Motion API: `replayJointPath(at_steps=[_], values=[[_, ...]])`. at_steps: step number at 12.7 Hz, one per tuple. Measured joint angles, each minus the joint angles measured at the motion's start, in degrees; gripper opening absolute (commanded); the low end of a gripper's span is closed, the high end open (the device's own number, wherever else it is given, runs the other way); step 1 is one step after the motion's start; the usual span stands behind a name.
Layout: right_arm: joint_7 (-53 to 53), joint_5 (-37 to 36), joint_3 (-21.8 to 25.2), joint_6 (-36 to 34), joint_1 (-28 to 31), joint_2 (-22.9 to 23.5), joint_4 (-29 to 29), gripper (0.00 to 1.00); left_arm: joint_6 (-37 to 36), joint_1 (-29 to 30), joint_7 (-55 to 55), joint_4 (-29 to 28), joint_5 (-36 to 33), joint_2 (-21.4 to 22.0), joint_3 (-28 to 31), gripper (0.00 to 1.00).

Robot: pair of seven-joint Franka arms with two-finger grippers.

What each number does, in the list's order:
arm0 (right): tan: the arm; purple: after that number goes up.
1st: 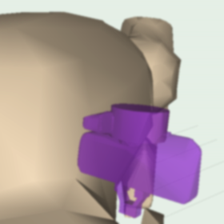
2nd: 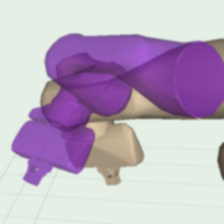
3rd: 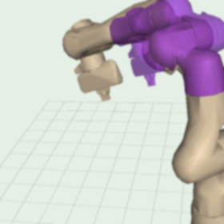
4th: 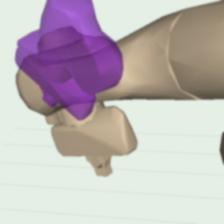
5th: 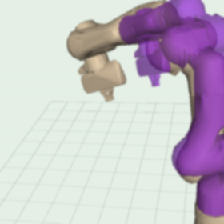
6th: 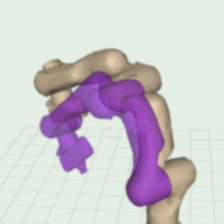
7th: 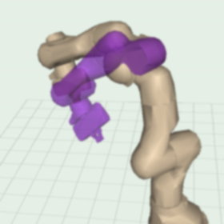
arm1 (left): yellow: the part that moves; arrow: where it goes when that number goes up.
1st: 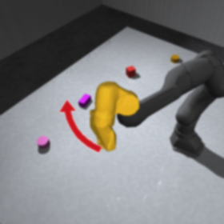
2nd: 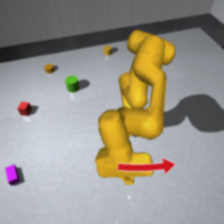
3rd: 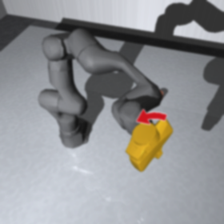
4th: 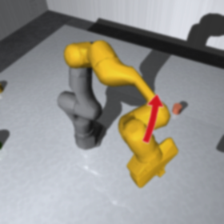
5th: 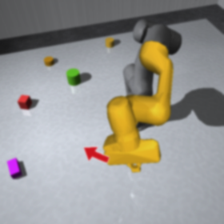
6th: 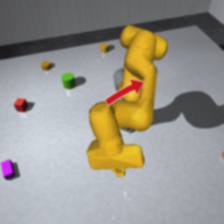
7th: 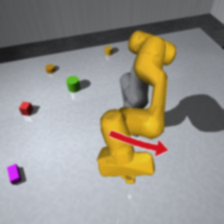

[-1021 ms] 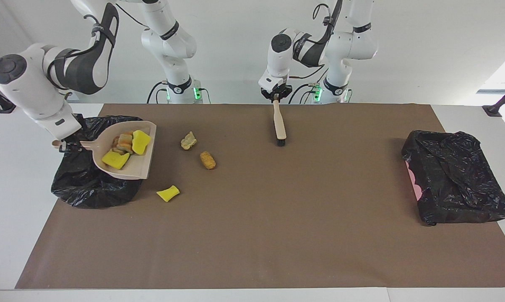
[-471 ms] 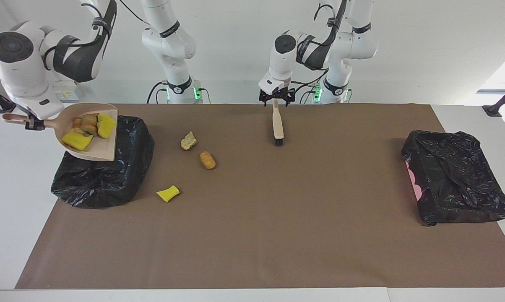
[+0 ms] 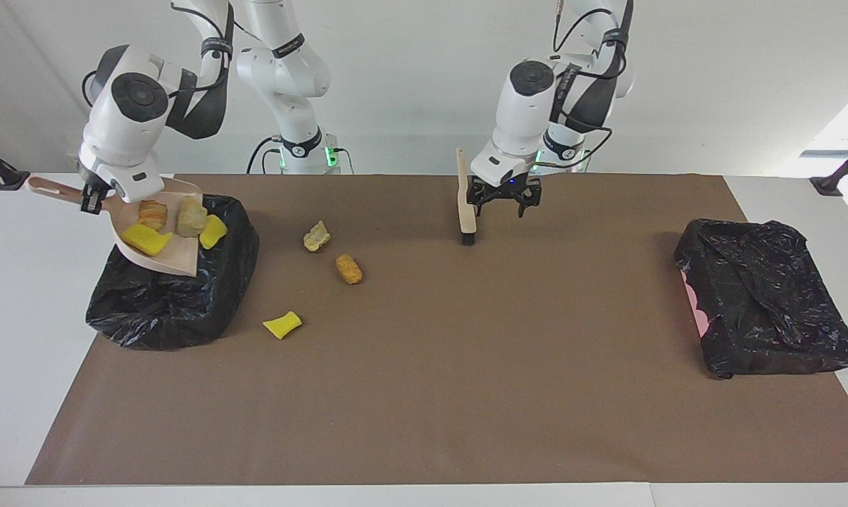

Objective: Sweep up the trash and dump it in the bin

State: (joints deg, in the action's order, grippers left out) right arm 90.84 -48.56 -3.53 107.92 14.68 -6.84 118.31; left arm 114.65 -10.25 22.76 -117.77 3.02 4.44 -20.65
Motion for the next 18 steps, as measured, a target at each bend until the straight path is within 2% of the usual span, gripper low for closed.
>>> replayJointPath(at_steps=[5, 8, 10, 14, 18], values=[[-0.4, -4.8, 0.7, 1.7, 4.9, -2.7, 0.6, 0.00, -14.2, 0.0, -17.5, 15.2, -0.1, -0.3, 14.0, 1.00], [-0.4, -4.8, 0.3, 1.7, 4.7, -3.8, 0.5, 0.00, -20.7, 0.0, -23.5, 22.7, -2.0, -0.3, 19.3, 1.00], [-0.4, -3.0, -0.2, 1.7, 4.2, -3.9, -0.3, 0.00, -25.4, 0.0, -26.9, 27.0, -2.3, -0.5, 20.8, 1.00], [-1.0, 10.9, -0.5, -1.9, -0.5, -3.9, -3.1, 0.00, -29.4, 0.1, -27.7, 31.9, -2.5, -2.1, 22.3, 1.00], [-7.5, 24.4, -0.7, -3.0, -4.7, -2.4, -3.2, 0.00, -30.0, 1.3, -27.8, 33.2, -2.5, -3.5, 22.2, 1.00]])
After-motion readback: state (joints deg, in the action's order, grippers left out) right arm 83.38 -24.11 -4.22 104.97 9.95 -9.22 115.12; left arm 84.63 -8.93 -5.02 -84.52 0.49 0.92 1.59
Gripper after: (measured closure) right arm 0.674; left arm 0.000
